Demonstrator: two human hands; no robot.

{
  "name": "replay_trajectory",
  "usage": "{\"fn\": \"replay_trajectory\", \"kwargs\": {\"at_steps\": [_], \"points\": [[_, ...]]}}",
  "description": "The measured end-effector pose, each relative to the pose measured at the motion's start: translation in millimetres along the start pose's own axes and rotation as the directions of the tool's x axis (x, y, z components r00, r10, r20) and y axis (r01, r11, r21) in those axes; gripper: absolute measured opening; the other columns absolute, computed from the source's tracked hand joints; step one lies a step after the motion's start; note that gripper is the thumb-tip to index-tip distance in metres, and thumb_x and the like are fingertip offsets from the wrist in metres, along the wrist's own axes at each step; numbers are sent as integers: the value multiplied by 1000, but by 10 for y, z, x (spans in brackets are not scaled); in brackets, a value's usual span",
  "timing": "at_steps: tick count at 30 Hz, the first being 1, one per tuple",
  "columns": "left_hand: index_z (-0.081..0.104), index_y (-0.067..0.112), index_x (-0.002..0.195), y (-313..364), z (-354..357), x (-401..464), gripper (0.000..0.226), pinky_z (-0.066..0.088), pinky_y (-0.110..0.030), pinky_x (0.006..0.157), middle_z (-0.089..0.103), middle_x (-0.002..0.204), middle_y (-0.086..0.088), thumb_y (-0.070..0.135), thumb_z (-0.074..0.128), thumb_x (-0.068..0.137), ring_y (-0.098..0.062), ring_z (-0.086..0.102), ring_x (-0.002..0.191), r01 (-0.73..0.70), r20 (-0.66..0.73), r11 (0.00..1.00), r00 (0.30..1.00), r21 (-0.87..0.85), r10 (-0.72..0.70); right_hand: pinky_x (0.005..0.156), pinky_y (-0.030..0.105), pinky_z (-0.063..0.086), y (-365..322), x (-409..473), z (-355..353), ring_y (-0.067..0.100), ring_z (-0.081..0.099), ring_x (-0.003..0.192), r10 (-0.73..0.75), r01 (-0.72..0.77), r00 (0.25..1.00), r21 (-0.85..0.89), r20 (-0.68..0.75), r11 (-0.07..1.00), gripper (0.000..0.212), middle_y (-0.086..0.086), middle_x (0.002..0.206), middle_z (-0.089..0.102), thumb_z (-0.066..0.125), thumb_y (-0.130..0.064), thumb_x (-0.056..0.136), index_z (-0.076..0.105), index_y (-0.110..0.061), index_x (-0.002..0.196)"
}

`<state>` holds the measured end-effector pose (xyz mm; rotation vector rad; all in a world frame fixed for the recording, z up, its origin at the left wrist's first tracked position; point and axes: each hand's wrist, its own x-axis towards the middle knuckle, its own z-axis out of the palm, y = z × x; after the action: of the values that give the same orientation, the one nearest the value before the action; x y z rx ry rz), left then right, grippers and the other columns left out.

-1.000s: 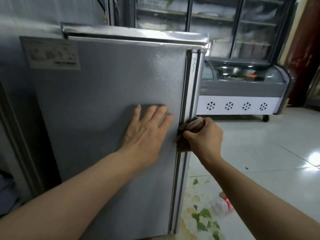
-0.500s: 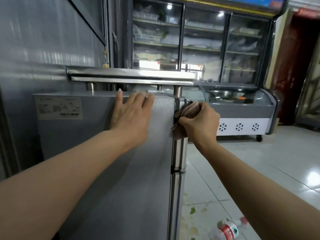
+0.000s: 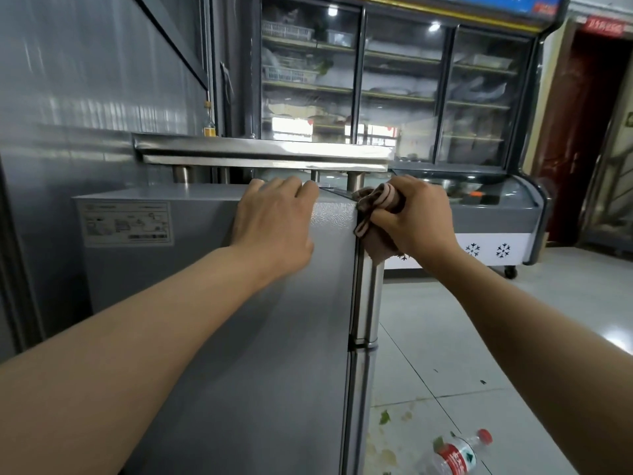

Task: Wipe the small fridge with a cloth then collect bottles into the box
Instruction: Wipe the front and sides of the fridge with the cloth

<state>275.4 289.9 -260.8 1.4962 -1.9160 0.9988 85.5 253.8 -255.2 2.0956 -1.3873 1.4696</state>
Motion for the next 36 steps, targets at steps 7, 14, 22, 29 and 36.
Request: {"fn": "replay_trajectory", "kwargs": {"at_steps": [7, 14, 22, 29, 36], "points": [[55, 17, 82, -70, -95, 226, 16, 26, -30, 57, 60, 82, -5, 32, 54, 79, -27, 50, 71, 3, -58, 997, 998, -72, -7, 65, 46, 49, 26, 63, -82, 29, 56, 69, -63, 59, 997, 76, 54, 995, 12, 11, 75, 63, 69, -12, 74, 65, -1, 78], [38, 22, 72, -95, -190, 400, 24, 17, -27, 51, 58, 75, -5, 36, 53, 84, -27, 47, 64, 39, 140, 991, 990, -125, -22, 61, 12, 46, 6, 247, -336, 6, 58, 72, 39, -75, 918, 75, 394, 994, 7, -7, 78, 63, 71, -18, 82, 67, -16, 87], [50, 17, 91, -175, -484, 652, 8, 29, -29, 61, 55, 102, -3, 23, 47, 87, -28, 57, 93, 40, 624, 982, 777, -184, 85, 80, 31, 47, -231, 658, -617, 21, 56, 90, 259, -239, 751, -116, 607, 964, 16, 7, 103, 61, 61, -9, 87, 64, -9, 103], [47, 15, 113, -464, -940, 1061, 27, 41, -35, 76, 50, 116, -6, 22, 50, 86, -27, 52, 108, 97, 813, 958, 555, -270, 173, 67, 5, 35, -582, 1221, -994, 14, 49, 87, 315, -321, 653, -125, 689, 939, 17, 6, 109, 52, 53, -5, 88, 63, -10, 101], [47, 21, 123, -982, -1484, 1553, 34, 44, -36, 87, 51, 122, -2, 25, 50, 89, -25, 52, 115, 93, 829, 957, 527, -275, 187, 69, 10, 40, -1014, 1925, -1325, 14, 54, 87, 347, -327, 602, -175, 719, 929, 24, 2, 112, 53, 64, -7, 78, 62, -13, 101]]}}
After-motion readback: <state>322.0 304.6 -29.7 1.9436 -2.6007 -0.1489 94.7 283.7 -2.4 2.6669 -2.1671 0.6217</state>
